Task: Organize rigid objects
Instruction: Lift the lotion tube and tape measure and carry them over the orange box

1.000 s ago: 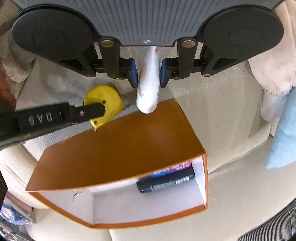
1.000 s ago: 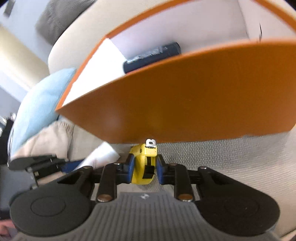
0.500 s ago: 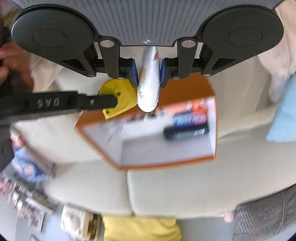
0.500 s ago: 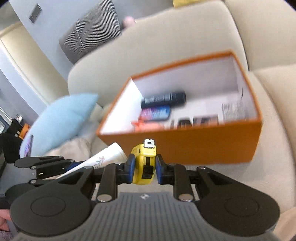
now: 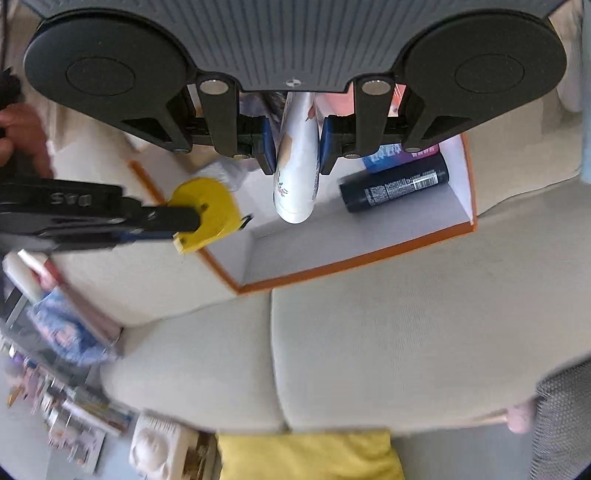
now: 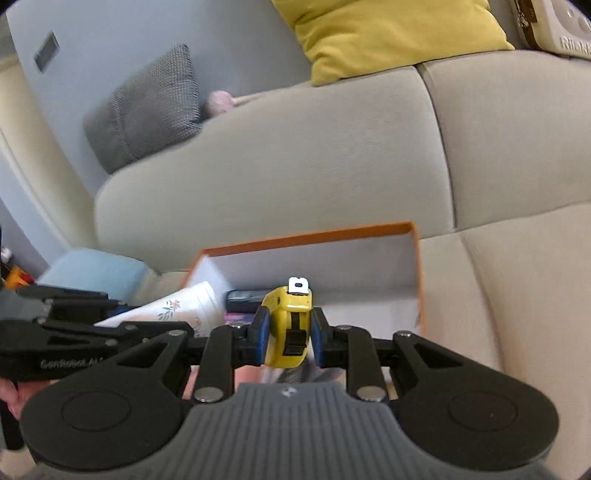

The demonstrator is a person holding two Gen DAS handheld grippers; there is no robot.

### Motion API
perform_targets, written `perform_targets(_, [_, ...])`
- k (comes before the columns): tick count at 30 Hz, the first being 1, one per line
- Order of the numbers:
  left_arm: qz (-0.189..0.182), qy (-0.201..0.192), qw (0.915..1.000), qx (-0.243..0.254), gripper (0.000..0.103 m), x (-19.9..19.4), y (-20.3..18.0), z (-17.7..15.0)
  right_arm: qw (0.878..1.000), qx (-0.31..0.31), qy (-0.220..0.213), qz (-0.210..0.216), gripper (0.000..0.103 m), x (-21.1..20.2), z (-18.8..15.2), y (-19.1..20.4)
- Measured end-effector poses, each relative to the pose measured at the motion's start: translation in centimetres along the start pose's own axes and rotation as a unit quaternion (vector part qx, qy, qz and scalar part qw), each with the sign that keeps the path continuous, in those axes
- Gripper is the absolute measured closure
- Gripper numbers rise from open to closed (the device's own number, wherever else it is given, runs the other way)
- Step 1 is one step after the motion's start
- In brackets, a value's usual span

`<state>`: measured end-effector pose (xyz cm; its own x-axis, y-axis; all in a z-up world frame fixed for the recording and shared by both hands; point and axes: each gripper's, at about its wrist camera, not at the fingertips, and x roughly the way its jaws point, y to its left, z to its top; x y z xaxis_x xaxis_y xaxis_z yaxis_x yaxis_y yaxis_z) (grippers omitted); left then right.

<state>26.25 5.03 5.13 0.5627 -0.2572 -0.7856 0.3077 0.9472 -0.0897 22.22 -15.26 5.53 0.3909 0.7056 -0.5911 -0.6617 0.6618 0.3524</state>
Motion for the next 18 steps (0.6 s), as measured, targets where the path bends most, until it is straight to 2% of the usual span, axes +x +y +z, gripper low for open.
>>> perform_targets(6, [-0.046, 0.066, 0.9967, 0.011, 0.075, 7.5, 1.2, 1.1, 0.999, -0.039, 0.027, -0.019, 0.079, 4.9, 2.1, -1.1])
perform_targets(9, [-0.065, 0.085, 0.9941, 0.016, 0.075, 10.3, 1.4, 1.2, 0.996, -0.063, 0.042, -0.038, 0.080, 7.0, 2.5, -1.3])
perform_targets(13, [-0.115, 0.098, 0.9882, 0.026, 0.075, 12.6, 0.9, 1.6, 0.993, -0.091, 0.053, -0.048, 0.080, 8.8, 2.5, -1.9])
perform_targets(18, [-0.136, 0.118, 0.9819, 0.058, 0.075, 14.6, 0.1, 1.7, 0.991, -0.100, 0.066, -0.065, 0.080, 10.1, 2.3, -3.2])
